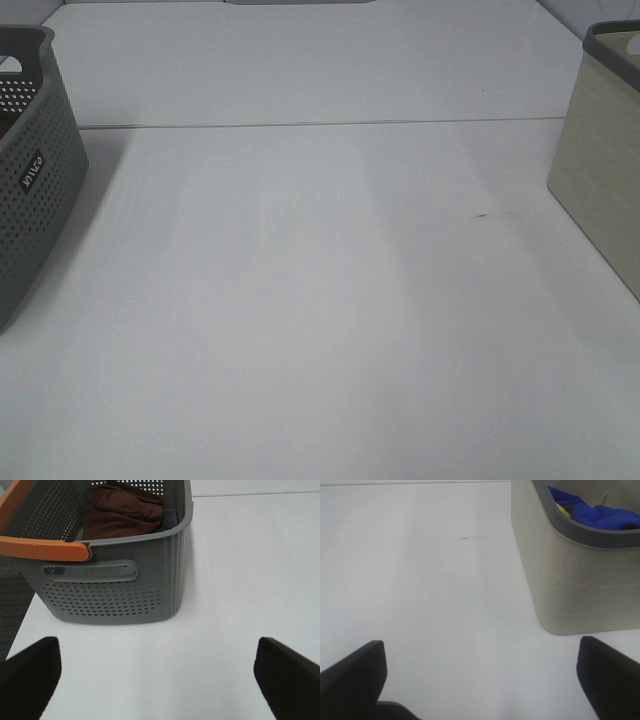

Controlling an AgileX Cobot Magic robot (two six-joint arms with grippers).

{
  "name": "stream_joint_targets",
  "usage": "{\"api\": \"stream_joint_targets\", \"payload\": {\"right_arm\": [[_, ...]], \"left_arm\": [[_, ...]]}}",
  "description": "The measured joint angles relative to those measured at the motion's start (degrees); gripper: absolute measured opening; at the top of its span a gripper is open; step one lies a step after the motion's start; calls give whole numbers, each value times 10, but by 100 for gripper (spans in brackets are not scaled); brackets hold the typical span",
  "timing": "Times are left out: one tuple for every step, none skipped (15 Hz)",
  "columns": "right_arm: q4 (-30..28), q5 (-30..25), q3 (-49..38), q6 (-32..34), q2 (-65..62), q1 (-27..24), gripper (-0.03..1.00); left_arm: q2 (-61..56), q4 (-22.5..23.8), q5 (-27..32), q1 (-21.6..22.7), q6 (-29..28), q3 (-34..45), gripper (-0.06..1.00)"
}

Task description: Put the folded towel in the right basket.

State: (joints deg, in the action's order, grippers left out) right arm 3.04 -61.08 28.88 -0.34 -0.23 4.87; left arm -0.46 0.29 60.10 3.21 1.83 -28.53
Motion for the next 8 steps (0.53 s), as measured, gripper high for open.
{"api": "stream_joint_targets", "payload": {"right_arm": [[0,0,0,0,0,0,98],[0,0,0,0,0,0,98],[0,0,0,0,0,0,98],[0,0,0,0,0,0,98],[0,0,0,0,0,0,98],[0,0,0,0,0,0,98],[0,0,0,0,0,0,98],[0,0,0,0,0,0,98]], "left_arm": [[0,0,0,0,0,0,97],[0,0,0,0,0,0,97],[0,0,0,0,0,0,97],[0,0,0,0,0,0,97],[0,0,0,0,0,0,97],[0,0,0,0,0,0,97],[0,0,0,0,0,0,97],[0,0,0,0,0,0,97]]}}
